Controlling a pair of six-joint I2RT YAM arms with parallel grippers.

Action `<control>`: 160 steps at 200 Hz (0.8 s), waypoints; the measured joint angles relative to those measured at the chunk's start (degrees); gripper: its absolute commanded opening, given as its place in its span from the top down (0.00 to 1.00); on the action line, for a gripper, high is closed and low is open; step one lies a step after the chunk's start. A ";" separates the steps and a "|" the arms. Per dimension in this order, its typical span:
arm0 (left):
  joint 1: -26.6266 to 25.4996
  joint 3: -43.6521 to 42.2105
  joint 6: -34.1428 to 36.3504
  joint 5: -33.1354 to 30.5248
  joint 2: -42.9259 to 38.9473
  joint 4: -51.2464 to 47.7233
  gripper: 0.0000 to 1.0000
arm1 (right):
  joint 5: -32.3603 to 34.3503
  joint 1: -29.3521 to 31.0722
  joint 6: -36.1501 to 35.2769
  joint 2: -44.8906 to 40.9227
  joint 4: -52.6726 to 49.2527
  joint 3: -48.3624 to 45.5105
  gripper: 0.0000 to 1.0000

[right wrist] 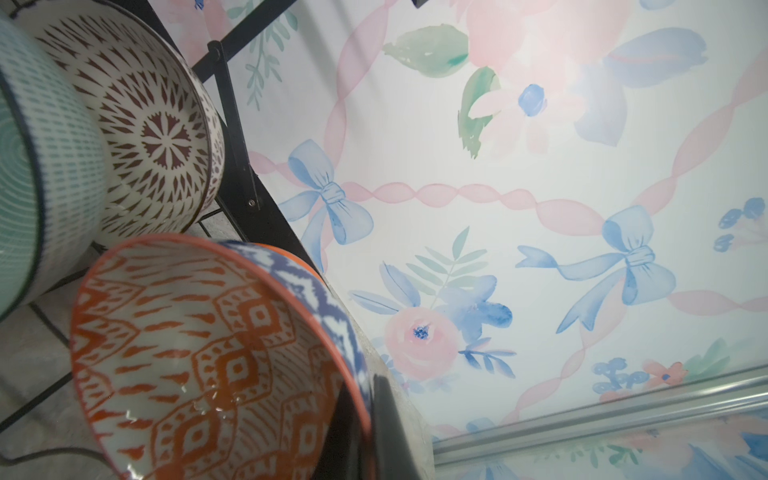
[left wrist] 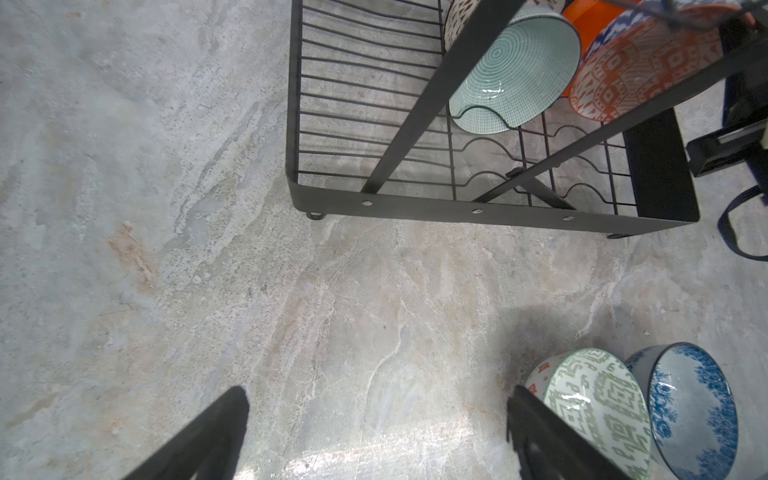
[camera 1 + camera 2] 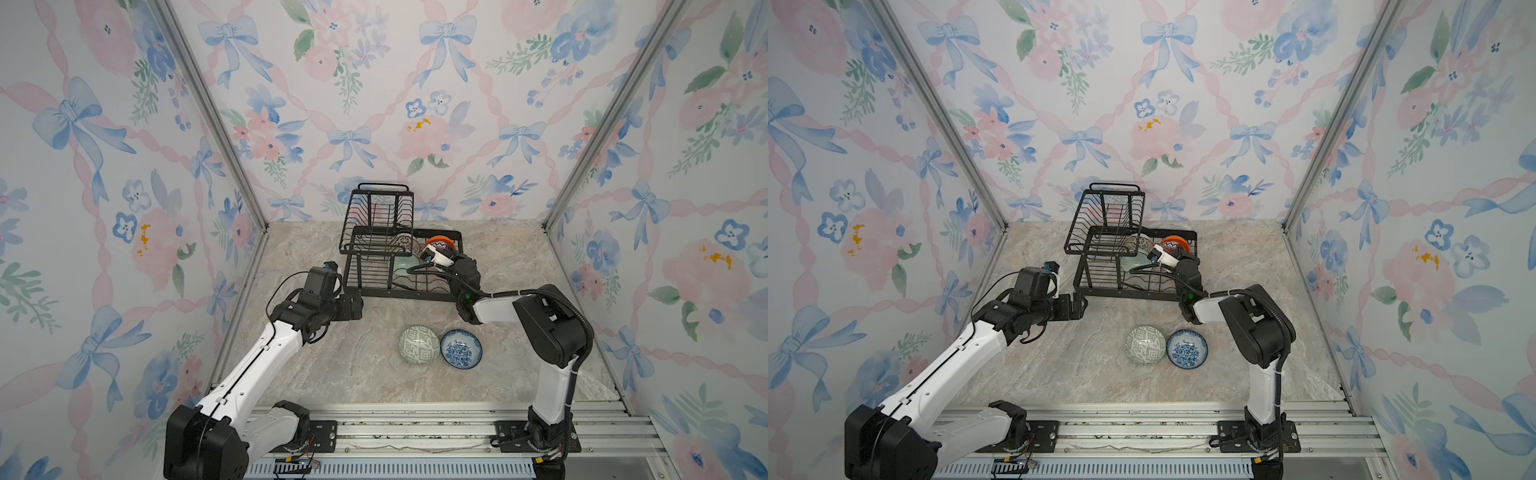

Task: Load the bowls into the dish rack
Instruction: 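Lower the orange-patterned bowl into the rack slot beside the orange bowl with the right gripper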

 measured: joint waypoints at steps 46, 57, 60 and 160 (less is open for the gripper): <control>0.26 -0.70 0.00 -0.17 -0.55 -0.02 0.02 | -0.02 -0.17 -2.34 1.64 1.92 0.00 1.00; 0.26 -0.70 0.00 -0.20 -0.55 -0.02 0.02 | -0.02 -0.28 -2.58 2.03 2.21 0.00 1.00; 0.26 -0.70 0.00 -0.20 -0.55 -0.02 0.02 | -0.02 -0.33 -2.73 2.14 2.23 0.00 1.00; 0.37 -0.70 0.00 -0.20 -0.55 -0.02 0.02 | -0.09 -1.44 -4.85 4.68 3.91 0.00 1.00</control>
